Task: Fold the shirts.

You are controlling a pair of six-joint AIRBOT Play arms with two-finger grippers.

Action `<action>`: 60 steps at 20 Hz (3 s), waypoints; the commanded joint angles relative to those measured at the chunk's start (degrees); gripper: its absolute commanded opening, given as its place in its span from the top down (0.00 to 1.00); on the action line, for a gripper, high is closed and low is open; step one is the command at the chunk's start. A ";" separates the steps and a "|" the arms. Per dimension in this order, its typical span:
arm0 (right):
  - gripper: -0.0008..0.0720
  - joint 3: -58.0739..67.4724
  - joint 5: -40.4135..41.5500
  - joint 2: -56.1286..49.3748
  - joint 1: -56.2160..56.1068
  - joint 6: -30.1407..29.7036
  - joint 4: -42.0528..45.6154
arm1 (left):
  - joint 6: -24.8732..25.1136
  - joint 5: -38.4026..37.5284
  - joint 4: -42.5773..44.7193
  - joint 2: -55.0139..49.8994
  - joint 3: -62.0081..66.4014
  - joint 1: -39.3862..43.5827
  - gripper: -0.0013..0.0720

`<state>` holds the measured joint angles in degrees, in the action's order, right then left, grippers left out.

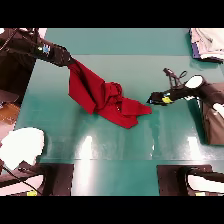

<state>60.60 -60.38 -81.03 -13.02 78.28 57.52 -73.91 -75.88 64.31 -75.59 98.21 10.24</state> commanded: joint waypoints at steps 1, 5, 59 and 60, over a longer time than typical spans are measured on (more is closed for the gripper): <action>0.34 0.04 -7.85 -0.66 6.32 0.09 0.00 | 0.02 -0.07 0.02 0.02 -0.02 -0.04 0.95; 0.40 0.07 -10.56 -7.48 7.06 -2.29 -7.19 | 0.02 -0.17 0.00 0.02 -0.02 -0.04 0.95; 0.97 51.43 6.05 -15.37 6.49 1.62 4.55 | -2.21 33.48 0.20 -5.75 -24.65 -0.07 0.93; 0.95 51.43 7.87 -16.59 6.36 2.67 4.42 | -2.21 34.64 0.15 -6.38 -24.65 -0.35 0.56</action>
<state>111.96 -59.96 -91.92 -3.53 79.07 59.57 -76.16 -49.23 64.42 -77.89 74.24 10.15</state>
